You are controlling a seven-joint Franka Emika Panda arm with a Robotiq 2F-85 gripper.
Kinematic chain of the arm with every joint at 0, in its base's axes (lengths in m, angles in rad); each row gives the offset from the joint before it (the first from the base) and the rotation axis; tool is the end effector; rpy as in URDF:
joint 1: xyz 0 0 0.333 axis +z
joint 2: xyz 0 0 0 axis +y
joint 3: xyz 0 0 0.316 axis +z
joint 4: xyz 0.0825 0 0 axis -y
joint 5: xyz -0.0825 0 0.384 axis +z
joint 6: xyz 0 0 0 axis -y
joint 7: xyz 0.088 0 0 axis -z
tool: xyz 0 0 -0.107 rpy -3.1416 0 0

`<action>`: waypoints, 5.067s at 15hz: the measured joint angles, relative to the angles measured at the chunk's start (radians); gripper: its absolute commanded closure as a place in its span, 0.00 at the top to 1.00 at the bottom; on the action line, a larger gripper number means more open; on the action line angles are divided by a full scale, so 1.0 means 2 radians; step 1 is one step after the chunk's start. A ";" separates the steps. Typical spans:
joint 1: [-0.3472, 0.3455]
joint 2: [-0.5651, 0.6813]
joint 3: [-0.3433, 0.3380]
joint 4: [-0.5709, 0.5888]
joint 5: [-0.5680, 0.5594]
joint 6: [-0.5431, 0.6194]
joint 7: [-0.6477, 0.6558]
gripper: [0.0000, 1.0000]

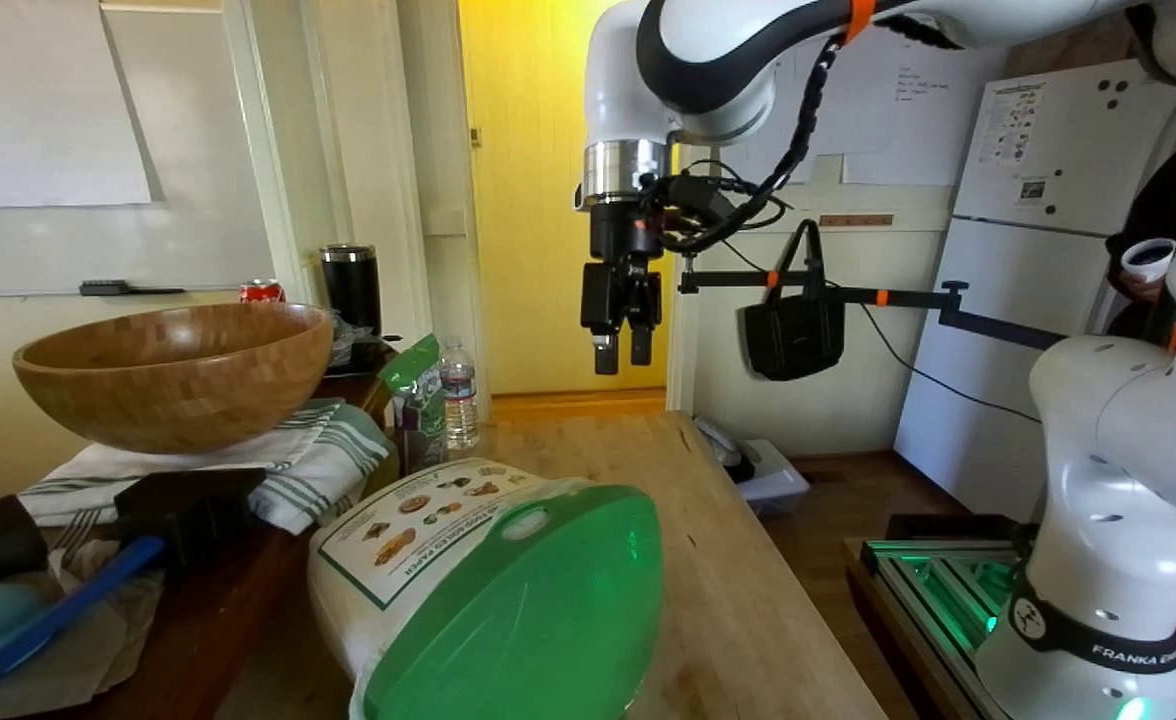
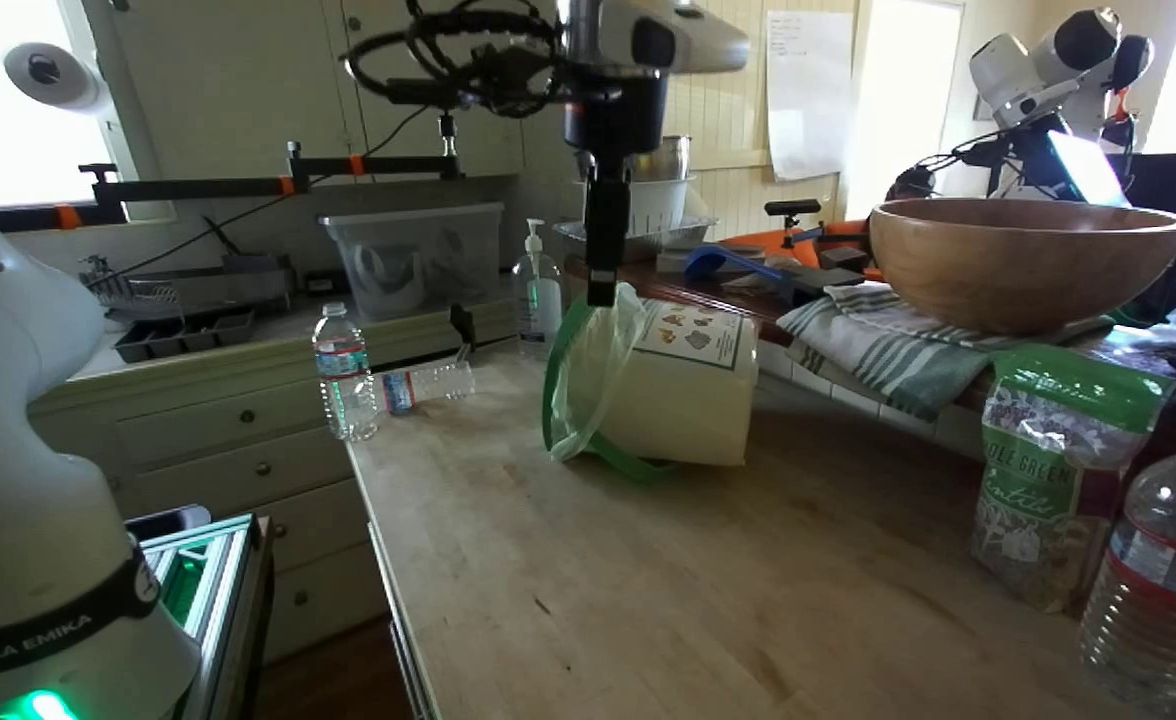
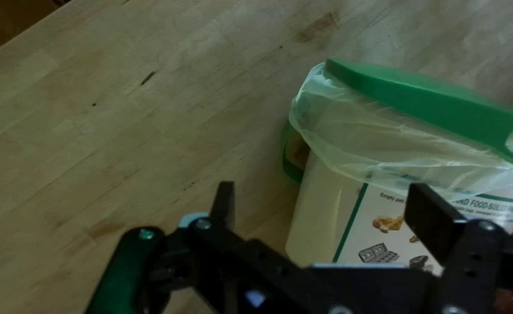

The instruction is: Put the bin upright

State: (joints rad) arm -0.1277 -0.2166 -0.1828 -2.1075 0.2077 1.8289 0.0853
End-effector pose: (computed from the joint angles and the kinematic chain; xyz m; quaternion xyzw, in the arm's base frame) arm 0.4659 -0.1369 0.5051 -0.9673 0.2215 0.0198 0.1216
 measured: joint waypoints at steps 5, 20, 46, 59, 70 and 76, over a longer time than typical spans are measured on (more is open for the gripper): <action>-0.006 0.039 -0.004 0.001 0.029 0.014 0.011 1.00; -0.006 0.039 -0.004 0.004 0.029 0.014 0.014 1.00; -0.036 0.096 -0.019 -0.045 0.118 0.015 0.017 1.00; -0.045 0.135 -0.024 -0.044 0.133 0.015 -0.006 1.00; -0.055 0.236 -0.018 -0.005 0.205 0.016 -0.074 1.00; -0.055 0.263 -0.005 0.014 0.222 0.016 -0.076 1.00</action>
State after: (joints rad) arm -0.2383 0.3089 -0.1922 -2.0800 0.6519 1.8600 -0.0669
